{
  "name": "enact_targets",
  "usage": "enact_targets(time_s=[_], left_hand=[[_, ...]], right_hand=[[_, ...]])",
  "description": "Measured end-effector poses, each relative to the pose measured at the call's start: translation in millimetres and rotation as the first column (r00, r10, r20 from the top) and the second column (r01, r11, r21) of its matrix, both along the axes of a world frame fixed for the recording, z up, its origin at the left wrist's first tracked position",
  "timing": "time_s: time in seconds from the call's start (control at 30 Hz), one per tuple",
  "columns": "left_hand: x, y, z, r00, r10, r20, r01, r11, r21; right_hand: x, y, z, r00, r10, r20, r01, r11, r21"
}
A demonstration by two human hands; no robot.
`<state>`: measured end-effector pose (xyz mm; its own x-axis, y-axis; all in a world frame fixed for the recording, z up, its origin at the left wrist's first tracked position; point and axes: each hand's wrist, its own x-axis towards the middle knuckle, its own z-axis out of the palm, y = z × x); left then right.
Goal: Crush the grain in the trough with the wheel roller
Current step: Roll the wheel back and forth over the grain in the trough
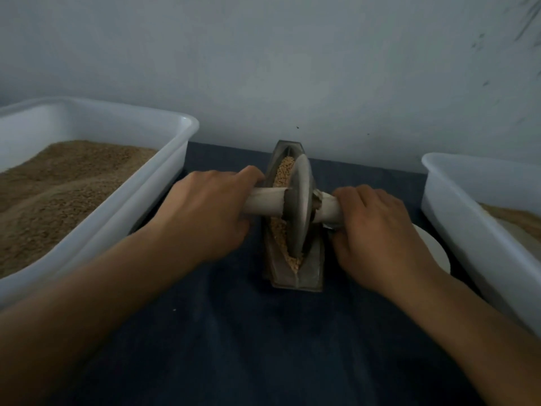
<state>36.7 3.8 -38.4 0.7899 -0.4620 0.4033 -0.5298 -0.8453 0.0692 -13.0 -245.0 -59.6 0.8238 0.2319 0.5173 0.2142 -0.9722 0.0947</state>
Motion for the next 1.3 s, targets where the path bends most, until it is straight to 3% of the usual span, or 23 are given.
enact_targets(time_s=[0.17,0.3,0.5,0.7,0.9,1.07,1.3], left_hand=[[22.4,-13.5,-24.7,0.989,0.053,0.139,-0.073,0.987,0.141],[53.4,-24.9,-21.3,0.991,0.103,0.09,-0.115,0.982,0.149],[92.8,-44.8,-8.7,0.976,0.176,0.132,-0.198,0.964,0.176],[111.2,-53.7,-2.2,0.967,0.22,0.125,-0.24,0.955,0.173],[96.7,-51.1,-8.0,0.962,0.206,0.181,-0.234,0.961,0.15],[63.0,-40.1,-13.6,0.978,0.173,0.114,-0.185,0.977,0.109],[10.1,-19.2,-11.0,0.988,0.073,0.138,-0.084,0.993,0.077]], right_hand=[[32.1,-4.3,-2.7,1.0,-0.004,0.02,0.004,1.0,-0.027],[71.5,-7.1,-1.1,0.995,-0.077,-0.059,0.075,0.996,-0.047],[124.0,-14.1,7.6,0.948,-0.202,-0.246,0.194,0.979,-0.058],[145.9,-16.2,12.9,0.934,-0.235,-0.271,0.228,0.972,-0.059],[127.3,-16.9,2.9,0.966,-0.187,-0.182,0.186,0.982,-0.019],[91.9,-12.6,-6.0,0.987,-0.144,-0.072,0.138,0.986,-0.089],[22.8,-6.6,-3.2,0.997,-0.063,-0.045,0.06,0.995,-0.077]])
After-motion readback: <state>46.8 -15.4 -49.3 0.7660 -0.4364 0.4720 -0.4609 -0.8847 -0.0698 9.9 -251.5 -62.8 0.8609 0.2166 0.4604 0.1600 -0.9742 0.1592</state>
